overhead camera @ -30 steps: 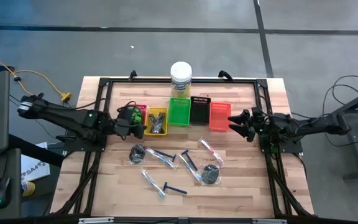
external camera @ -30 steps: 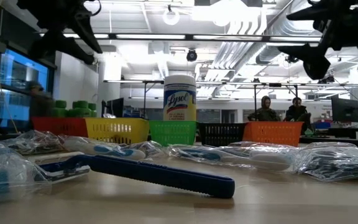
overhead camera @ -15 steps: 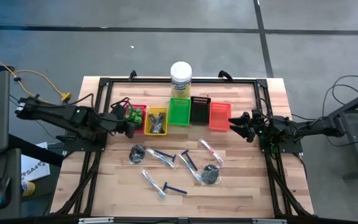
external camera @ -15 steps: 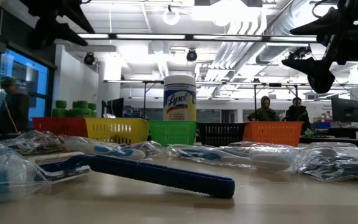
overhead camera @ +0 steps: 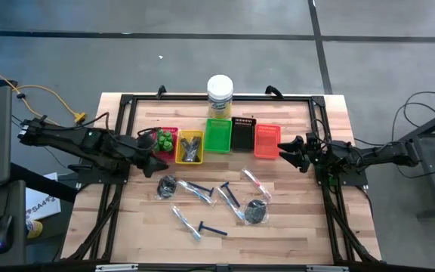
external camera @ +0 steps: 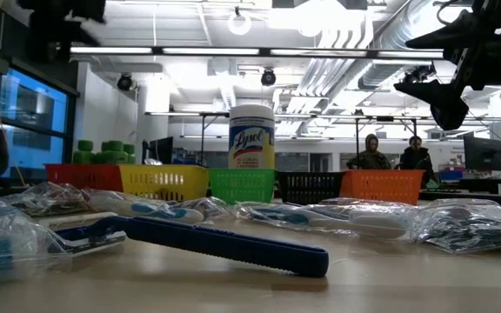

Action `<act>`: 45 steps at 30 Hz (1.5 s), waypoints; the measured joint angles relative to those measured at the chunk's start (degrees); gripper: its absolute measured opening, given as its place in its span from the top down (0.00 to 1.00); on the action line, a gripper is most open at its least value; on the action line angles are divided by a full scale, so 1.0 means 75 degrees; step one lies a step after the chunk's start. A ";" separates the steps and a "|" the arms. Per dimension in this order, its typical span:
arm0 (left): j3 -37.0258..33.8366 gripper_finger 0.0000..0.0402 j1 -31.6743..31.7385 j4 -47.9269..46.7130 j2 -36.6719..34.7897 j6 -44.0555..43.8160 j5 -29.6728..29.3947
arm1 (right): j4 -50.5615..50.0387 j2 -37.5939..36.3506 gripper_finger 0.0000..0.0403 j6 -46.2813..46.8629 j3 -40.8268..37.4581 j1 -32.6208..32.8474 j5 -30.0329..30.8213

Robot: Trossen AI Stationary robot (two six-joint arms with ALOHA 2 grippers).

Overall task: Pick & Place Travel size toiletries
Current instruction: Put the black hairbrush into the green bin

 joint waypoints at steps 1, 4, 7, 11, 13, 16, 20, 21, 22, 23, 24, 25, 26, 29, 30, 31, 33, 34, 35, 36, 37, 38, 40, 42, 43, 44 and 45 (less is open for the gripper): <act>0.0000 0.67 0.0000 -0.0309 0.0000 -0.0393 0.0046 | 0.0000 0.0000 0.27 0.0000 0.0001 0.0000 0.0000; 0.0001 0.67 0.0000 -0.1488 0.0051 -0.1744 0.0269 | 0.0000 0.0000 0.27 0.0000 0.0001 0.0000 0.0000; -0.0003 0.67 0.0000 -0.2271 0.0022 -0.2755 0.0539 | 0.0000 0.0000 0.27 0.0000 0.0001 0.0000 0.0000; 0.0089 0.67 -0.0106 -0.2293 -0.0003 -0.2903 0.0585 | 0.0000 0.0000 0.27 0.0000 0.0001 0.0000 -0.0003; 0.0181 0.67 -0.0256 -0.2349 -0.0009 -0.2795 0.0554 | 0.0000 0.0000 0.27 0.0000 0.0001 0.0000 0.0000; 0.0436 0.67 -0.0298 -0.2385 -0.0009 -0.2489 0.0468 | 0.0000 0.0000 0.27 0.0000 0.0001 0.0000 -0.0003; 0.0708 0.67 -0.0307 -0.2342 -0.0022 -0.2279 -0.0186 | 0.0000 0.0000 0.27 0.0000 0.0001 0.0000 -0.0003; 0.0708 0.67 -0.0305 -0.2271 -0.0061 -0.2158 -0.0391 | 0.0000 0.0000 0.27 0.0000 0.0001 0.0000 -0.0003; 0.0708 0.67 -0.0300 -0.2077 -0.0114 -0.2020 -0.0500 | -0.0002 0.0000 0.27 0.0000 0.0001 0.0000 -0.0003; 0.0708 0.67 -0.0298 -0.1848 -0.0177 -0.1828 -0.0518 | -0.0001 0.0000 0.27 0.0000 0.0001 0.0000 -0.0003; 0.0708 0.67 -0.0297 -0.1656 -0.0225 -0.1613 -0.0533 | 0.0000 0.0000 0.27 0.0000 0.0001 0.0000 -0.0003; 0.0712 0.67 -0.0297 -0.1485 -0.0239 -0.1438 -0.0537 | -0.0001 0.0000 0.27 0.0000 0.0001 0.0000 -0.0003; 0.0723 0.67 -0.0299 -0.1380 -0.0241 -0.1314 -0.0554 | -0.0003 0.0000 0.27 0.0000 0.0001 0.0000 -0.0003; 0.0720 0.67 -0.0300 -0.1441 -0.0237 -0.1117 -0.0587 | -0.0003 0.0000 0.27 0.0000 0.0003 0.0000 -0.0003; 0.0717 0.67 -0.0300 -0.1466 -0.0227 -0.0995 -0.0541 | -0.0003 0.0000 0.27 0.0000 0.0003 0.0000 -0.0003; 0.0717 0.67 -0.0299 -0.1526 -0.0235 -0.0879 -0.0462 | -0.0001 0.0000 0.27 0.0000 0.0003 0.0000 -0.0003; 0.0717 0.67 -0.0297 -0.1621 -0.0238 -0.0785 -0.0253 | -0.0003 0.0000 0.27 0.0000 0.0003 -0.0001 -0.0005; 0.0717 0.67 -0.0297 -0.1642 -0.0183 -0.0856 -0.0165 | -0.0002 0.0000 0.27 0.0000 0.0003 -0.0002 -0.0003; 0.0719 0.67 -0.0293 -0.1691 -0.0103 -0.0995 -0.0103 | 0.0000 0.0000 0.27 0.0000 0.0003 0.0000 -0.0005; 0.0717 0.67 -0.0277 -0.1739 0.0011 -0.1133 -0.0093 | -0.0003 0.0000 0.27 0.0000 0.0003 -0.0001 -0.0003; 0.0705 0.67 -0.0214 -0.1704 0.0148 -0.1230 -0.0056 | -0.0003 0.0000 0.27 0.0000 0.0003 -0.0003 -0.0003; 0.0694 0.66 -0.0139 -0.1678 0.0288 -0.1332 0.0008 | 0.0000 0.0000 0.27 -0.0003 0.0003 0.0000 -0.0006; 0.0627 0.64 -0.0031 -0.1806 0.0579 -0.1585 0.0284 | -0.0003 0.0000 0.27 -0.0002 0.0003 -0.0002 -0.0003; 0.0621 0.61 -0.0030 -0.1936 0.0831 -0.1731 0.0412 | 0.0000 0.0000 0.27 -0.0001 0.0003 0.0000 -0.0006; 0.0621 0.58 -0.0032 -0.1948 0.0966 -0.1811 0.0416 | -0.0003 0.0000 0.27 -0.0003 0.0003 -0.0001 -0.0006; 0.0621 0.56 -0.0032 -0.1968 0.1108 -0.1879 0.0416 | -0.0002 0.0000 0.27 0.0000 0.0003 -0.0002 -0.0003; 0.0621 0.53 -0.0029 -0.1975 0.1238 -0.1906 0.0408 | 0.0000 0.0000 0.27 -0.0002 0.0003 -0.0003 -0.0006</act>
